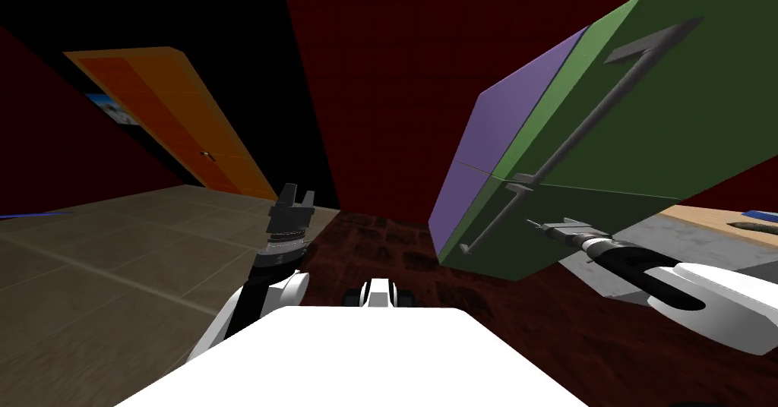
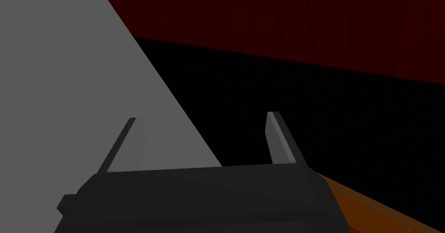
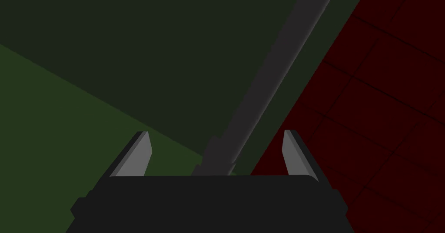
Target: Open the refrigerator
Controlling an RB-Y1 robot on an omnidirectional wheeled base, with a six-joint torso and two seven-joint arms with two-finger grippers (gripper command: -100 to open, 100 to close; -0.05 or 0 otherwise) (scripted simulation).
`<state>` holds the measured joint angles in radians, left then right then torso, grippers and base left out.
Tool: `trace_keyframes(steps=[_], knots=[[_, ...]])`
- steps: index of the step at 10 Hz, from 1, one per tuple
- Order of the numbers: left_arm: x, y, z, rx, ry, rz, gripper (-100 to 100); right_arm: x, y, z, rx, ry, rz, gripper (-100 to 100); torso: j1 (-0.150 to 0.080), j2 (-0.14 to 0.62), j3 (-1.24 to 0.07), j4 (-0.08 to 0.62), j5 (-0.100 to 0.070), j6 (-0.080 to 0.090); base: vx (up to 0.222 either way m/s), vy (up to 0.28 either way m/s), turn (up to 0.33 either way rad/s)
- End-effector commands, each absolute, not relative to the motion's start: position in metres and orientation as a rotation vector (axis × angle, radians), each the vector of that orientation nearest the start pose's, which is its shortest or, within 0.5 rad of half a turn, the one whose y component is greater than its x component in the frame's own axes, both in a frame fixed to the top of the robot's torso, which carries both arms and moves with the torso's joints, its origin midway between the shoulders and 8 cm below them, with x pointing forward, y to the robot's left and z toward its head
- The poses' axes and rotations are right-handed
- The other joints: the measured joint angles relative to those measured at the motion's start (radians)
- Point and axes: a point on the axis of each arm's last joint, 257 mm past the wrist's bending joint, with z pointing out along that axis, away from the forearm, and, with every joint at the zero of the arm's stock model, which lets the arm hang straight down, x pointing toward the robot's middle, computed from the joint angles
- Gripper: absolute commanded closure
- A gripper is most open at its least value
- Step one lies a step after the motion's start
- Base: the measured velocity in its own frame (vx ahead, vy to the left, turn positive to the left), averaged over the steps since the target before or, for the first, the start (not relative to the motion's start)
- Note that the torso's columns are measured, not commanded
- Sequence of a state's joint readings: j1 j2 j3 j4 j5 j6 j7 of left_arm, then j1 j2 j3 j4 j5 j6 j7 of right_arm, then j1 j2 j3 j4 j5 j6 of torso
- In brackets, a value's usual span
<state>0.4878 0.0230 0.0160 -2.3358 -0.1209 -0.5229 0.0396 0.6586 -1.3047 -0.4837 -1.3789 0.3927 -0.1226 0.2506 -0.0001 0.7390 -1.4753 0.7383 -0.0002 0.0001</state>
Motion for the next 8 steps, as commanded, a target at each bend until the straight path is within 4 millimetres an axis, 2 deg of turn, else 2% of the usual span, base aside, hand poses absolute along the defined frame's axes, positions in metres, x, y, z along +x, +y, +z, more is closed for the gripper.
trace_keyframes(steps=[1, 5, 7, 8], knots=[[0.331, 0.261, 0.055, -0.506, 0.631, -1.271, 0, 0.359, -0.767, -0.038, -0.101, 1.807, -0.779, -100, 0.0, -0.002, -0.001, -0.001, 0.0, 0.0, 0.078, 0.058, 0.023], [0.331, 0.261, 0.055, -0.506, 0.631, -1.271, 0, 0.347, -0.814, 0.017, -0.154, 1.783, -1.041, -100, 0.001, -0.002, -0.001, -0.001, 0.001, 0.0, 0.09, 0.078, 0.053], [0.331, 0.261, 0.055, -0.506, 0.631, -1.271, 0, 0.344, -0.829, 0.041, -0.175, 1.766, -1.141, -100, 0.0, -0.001, -0.001, 0.0, 0.0, 0.0, 0.102, 0.081, 0.043], [0.331, 0.261, 0.055, -0.506, 0.631, -1.271, 0, 0.344, -0.829, 0.041, -0.175, 1.766, -1.141, -100, 0.001, -0.001, 0.0, 0.0, 0.0, 0.0, 0.058, 0.047, 0.01]])
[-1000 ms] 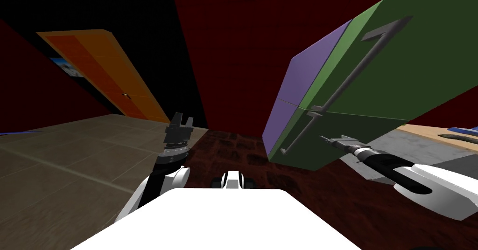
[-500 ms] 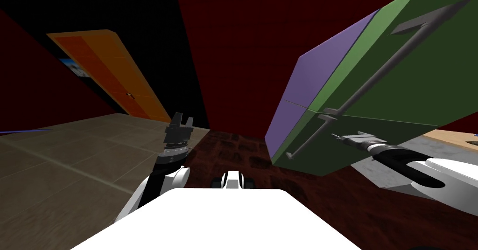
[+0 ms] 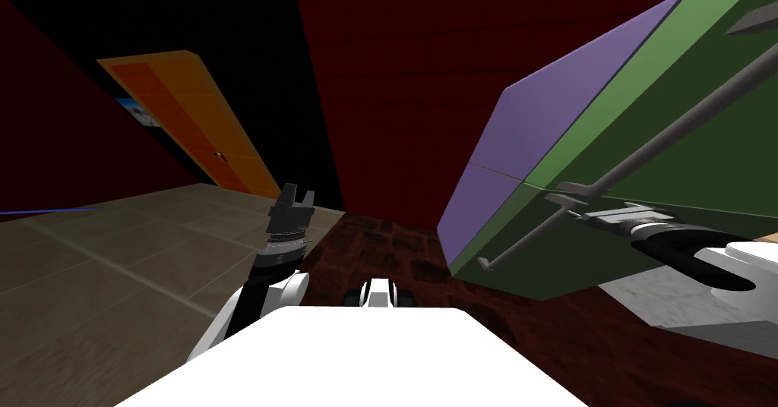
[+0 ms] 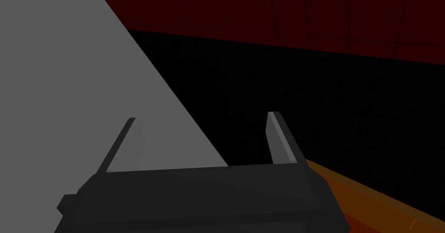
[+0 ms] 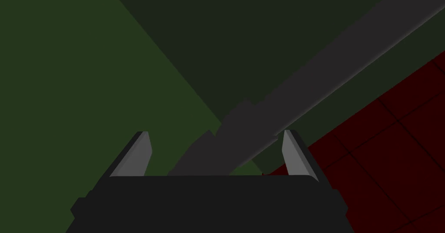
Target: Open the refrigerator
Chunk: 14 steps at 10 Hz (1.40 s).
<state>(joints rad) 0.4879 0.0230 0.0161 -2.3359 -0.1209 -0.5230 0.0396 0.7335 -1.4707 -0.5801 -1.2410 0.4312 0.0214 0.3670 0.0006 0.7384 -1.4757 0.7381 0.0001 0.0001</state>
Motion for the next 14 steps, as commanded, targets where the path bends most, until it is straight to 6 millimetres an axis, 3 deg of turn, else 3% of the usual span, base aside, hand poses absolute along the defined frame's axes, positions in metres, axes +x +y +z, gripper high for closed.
trace_keyframes(steps=[1, 2, 7, 8, 9, 10, 12, 14], knots=[[0.331, 0.261, 0.055, -0.506, 0.631, -1.271, 0, 0.343, -0.835, 0.052, -0.184, 1.758, -1.181, -100, -0.003, 0.002, 0.001, 0.001, -0.001, 0.0, 0.025, 0.041, 0.006], [0.331, 0.261, 0.055, -0.506, 0.631, -1.271, 0, 0.342, -0.841, 0.068, -0.199, 1.744, -1.239, -100, -0.005, 0.001, 0.0, 0.002, 0.002, -0.002, 0.038, 0.078, 0.046], [0.331, 0.261, 0.055, -0.506, 0.631, -1.271, 0, 0.342, -0.844, 0.075, -0.205, 1.737, -1.263, -100, -0.004, -0.006, -0.008, 0.004, 0.014, -0.006, 0.019, 0.024, 0.004], [0.331, 0.261, 0.055, -0.506, 0.631, -1.271, 0, 0.338, -0.843, 0.053, -0.224, 1.776, -1.24, -100, -0.003, -0.005, -0.007, 0.005, 0.014, -0.005, -0.008, 0.002, -0.011], [0.331, 0.261, 0.055, -0.506, 0.631, -1.271, 0, 0.337, -0.842, 0.05, -0.225, 1.781, -1.238, -100, -0.001, -0.004, -0.005, 0.002, 0.009, -0.003, -0.007, 0.004, -0.014], [0.331, 0.261, 0.055, -0.506, 0.631, -1.271, 0, 0.336, -0.843, 0.048, -0.226, 1.785, -1.237, 100, 0.001, -0.003, -0.003, 0.001, 0.005, -0.002, -0.007, 0.013, 0.004], [0.331, 0.261, 0.055, -0.505, 0.631, -1.271, 0, 0.356, -0.816, 0.042, -0.291, 1.772, -1.173, 100, -0.002, 0.008, 0.003, 0.006, 0.008, 0.002, -0.225, -0.111, 0.029], [0.331, 0.261, 0.055, -0.506, 0.631, -1.271, 0, 0.356, -0.816, 0.042, -0.291, 1.772, -1.173, 100, -0.005, 0.009, 0.006, 0.004, -0.001, 0.002, -0.185, -0.14, -0.013]])
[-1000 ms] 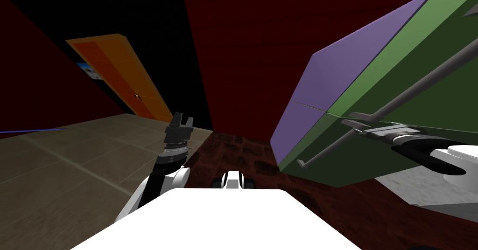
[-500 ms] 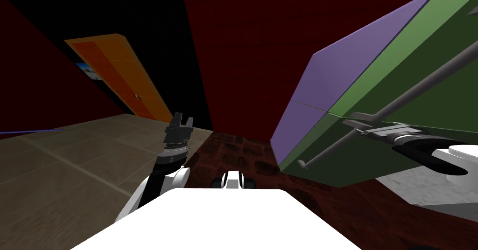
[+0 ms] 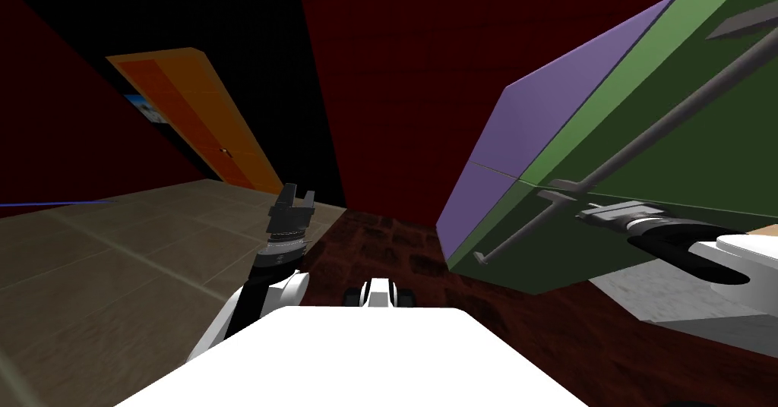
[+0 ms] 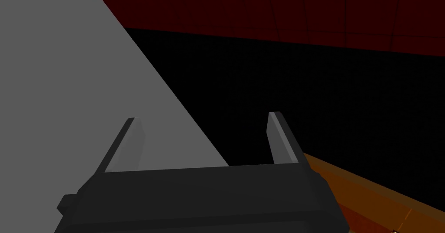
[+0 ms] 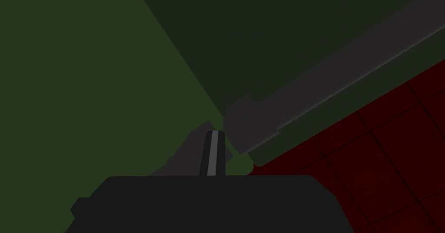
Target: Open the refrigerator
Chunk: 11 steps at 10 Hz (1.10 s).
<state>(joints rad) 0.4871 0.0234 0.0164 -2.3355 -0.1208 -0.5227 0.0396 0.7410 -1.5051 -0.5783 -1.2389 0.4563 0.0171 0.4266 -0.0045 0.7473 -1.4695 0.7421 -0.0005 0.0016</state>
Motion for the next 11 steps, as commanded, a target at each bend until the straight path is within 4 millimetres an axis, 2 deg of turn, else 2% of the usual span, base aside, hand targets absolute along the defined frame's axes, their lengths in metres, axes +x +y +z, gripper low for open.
trace_keyframes(steps=[1, 3, 4, 7, 8, 10, 11], knots=[[0.331, 0.261, 0.055, -0.506, 0.631, -1.271, 0, 0.366, -0.803, 0.042, -0.321, 1.76, -1.145, 100, 0.007, -0.013, -0.008, -0.005, 0.001, -0.001, -0.194, -0.103, -0.001], [0.331, 0.261, 0.055, -0.505, 0.631, -1.271, 0, 0.383, -0.777, 0.043, -0.379, 1.734, -1.093, 100, 0.005, -0.009, -0.007, -0.004, 0.001, -0.002, -0.307, -0.141, 0.026], [0.331, 0.261, 0.055, -0.505, 0.631, -1.271, 0, 0.384, -0.775, 0.043, -0.381, 1.733, -1.09, 100, 0.003, -0.004, -0.003, -0.003, 0.0, -0.001, -0.275, -0.15, 0.004], [0.331, 0.261, 0.055, -0.505, 0.631, -1.271, 0, 0.408, -0.732, 0.046, -0.47, 1.686, -1.012, 100, 0.002, -0.008, -0.006, -0.004, 0.0, -0.002, -0.341, -0.196, 0.011], [0.331, 0.261, 0.055, -0.505, 0.631, -1.271, 0, 0.408, -0.732, 0.046, -0.47, 1.686, -1.012, 100, 0.0, -0.005, -0.004, -0.003, -0.001, -0.002, -0.269, -0.157, 0.015], [0.331, 0.261, 0.055, -0.506, 0.631, -1.271, 0, 0.421, -0.703, 0.049, -0.527, 1.652, -0.963, 100, 0.009, -0.016, -0.011, -0.006, 0.002, -0.002, -0.247, -0.129, 0.004], [0.331, 0.261, 0.055, -0.505, 0.631, -1.271, 0, 0.421, -0.702, 0.049, -0.529, 1.651, -0.961, 100, 0.007, -0.011, -0.008, -0.005, 0.002, -0.002, -0.21, -0.129, 0.016]])
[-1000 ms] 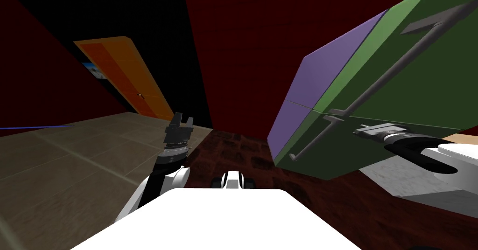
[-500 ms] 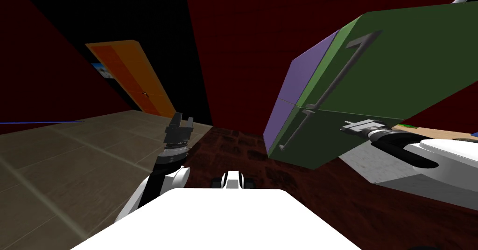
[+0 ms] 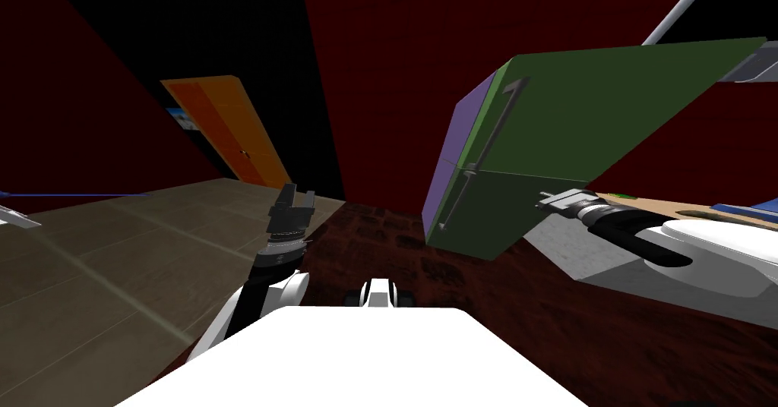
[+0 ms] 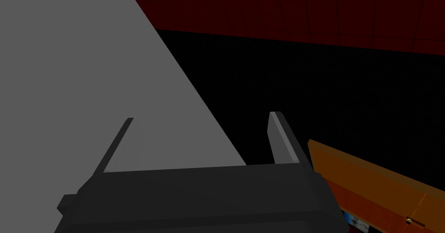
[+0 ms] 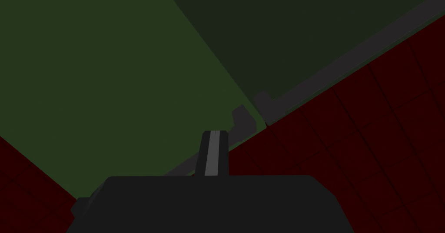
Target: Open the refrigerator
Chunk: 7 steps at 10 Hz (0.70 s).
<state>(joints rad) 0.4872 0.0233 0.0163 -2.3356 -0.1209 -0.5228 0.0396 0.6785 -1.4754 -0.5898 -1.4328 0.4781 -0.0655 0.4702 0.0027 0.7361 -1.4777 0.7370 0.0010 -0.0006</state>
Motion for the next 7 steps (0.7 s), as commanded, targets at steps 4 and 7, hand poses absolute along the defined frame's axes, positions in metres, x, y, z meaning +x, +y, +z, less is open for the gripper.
trace_keyframes(steps=[4, 7], knots=[[0.331, 0.261, 0.055, -0.506, 0.631, -1.27, 0, 0.427, -0.693, 0.057, -0.504, 1.626, -0.92, -100, -0.003, -0.01, -0.006, -0.003, -0.001, 0.0, 0.078, -0.07, 0.112], [0.331, 0.261, 0.055, -0.506, 0.631, -1.27, 0, 0.434, -0.678, 0.067, -0.483, 1.592, -0.866, -100, -0.003, 0.002, 0.002, 0.001, -0.001, 0.0, 0.19, -0.089, 0.167]])
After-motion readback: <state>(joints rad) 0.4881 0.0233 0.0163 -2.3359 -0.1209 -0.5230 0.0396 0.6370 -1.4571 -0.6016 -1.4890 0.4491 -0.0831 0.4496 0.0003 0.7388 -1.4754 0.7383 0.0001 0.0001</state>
